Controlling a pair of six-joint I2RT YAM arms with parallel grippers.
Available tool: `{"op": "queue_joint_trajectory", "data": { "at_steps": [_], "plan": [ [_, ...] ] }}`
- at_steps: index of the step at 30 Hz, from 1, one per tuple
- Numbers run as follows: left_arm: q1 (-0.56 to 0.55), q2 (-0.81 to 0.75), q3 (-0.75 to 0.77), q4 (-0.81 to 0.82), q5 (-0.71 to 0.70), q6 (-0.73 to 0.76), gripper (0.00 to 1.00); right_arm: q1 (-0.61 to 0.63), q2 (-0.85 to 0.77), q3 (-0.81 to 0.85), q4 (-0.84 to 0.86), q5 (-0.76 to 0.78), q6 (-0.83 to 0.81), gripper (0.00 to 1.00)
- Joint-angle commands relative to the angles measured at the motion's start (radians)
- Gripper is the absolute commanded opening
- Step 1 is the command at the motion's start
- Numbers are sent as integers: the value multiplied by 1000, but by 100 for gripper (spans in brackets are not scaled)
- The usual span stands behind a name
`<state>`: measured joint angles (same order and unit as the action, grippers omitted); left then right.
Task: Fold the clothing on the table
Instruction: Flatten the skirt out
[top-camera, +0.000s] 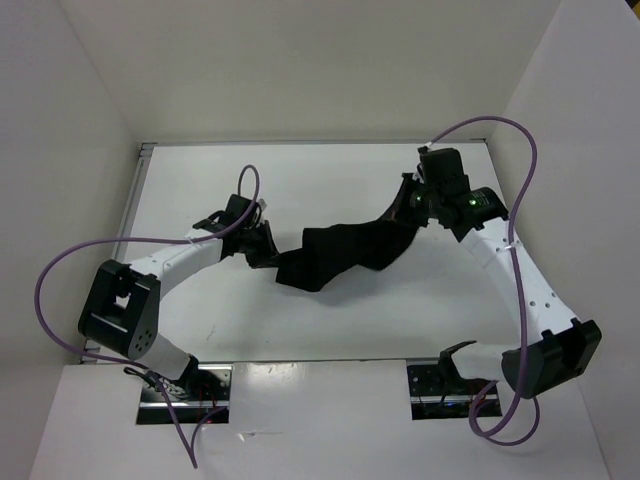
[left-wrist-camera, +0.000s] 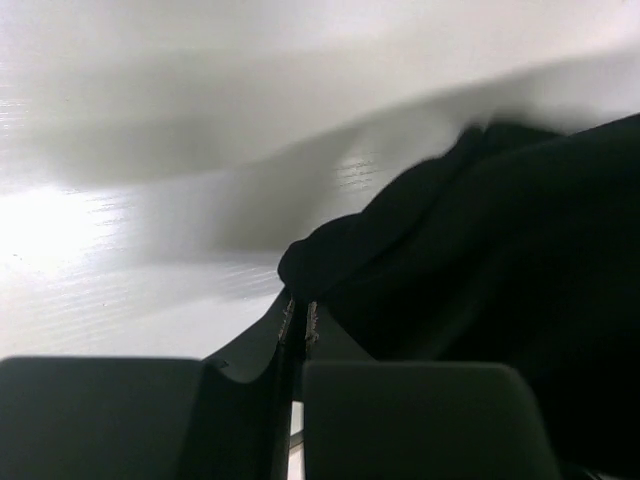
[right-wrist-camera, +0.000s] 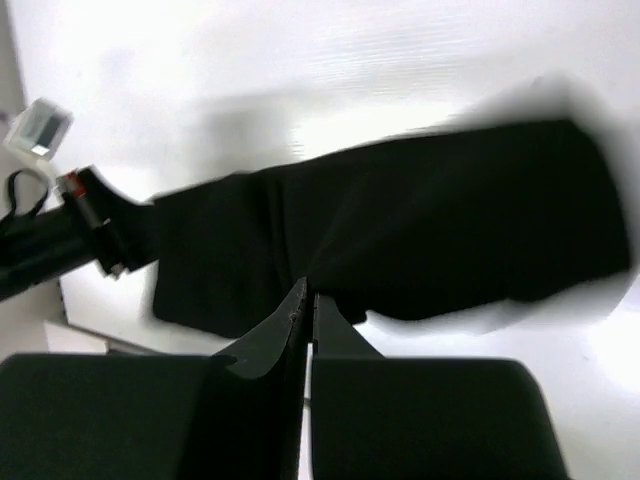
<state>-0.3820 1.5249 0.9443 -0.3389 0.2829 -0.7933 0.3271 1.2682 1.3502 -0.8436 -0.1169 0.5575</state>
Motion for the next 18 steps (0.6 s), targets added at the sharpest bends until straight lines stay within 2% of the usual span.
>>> {"op": "queue_joint_trajectory", "data": {
  "at_steps": [1,8,10,12,15,18],
  "plan": [
    [3,-5,28,-2,-13,-3,0,21,-20,73,66,-43,5,0],
    [14,-28,60,-49,-71,15,0,35,37,230,101,-121,-47,0],
    [34,-39,85,-58,-71,25,0,44,25,244,179,-121,-70,0],
    [57,-75,115,-68,-83,25,0,44,13,265,239,-192,-94,0],
    [100,-165,140,-89,-96,25,0,44,33,344,195,-181,-94,0],
    [120,-265,140,-127,-105,25,0,44,25,284,127,-127,-79,0]
  ]
}}
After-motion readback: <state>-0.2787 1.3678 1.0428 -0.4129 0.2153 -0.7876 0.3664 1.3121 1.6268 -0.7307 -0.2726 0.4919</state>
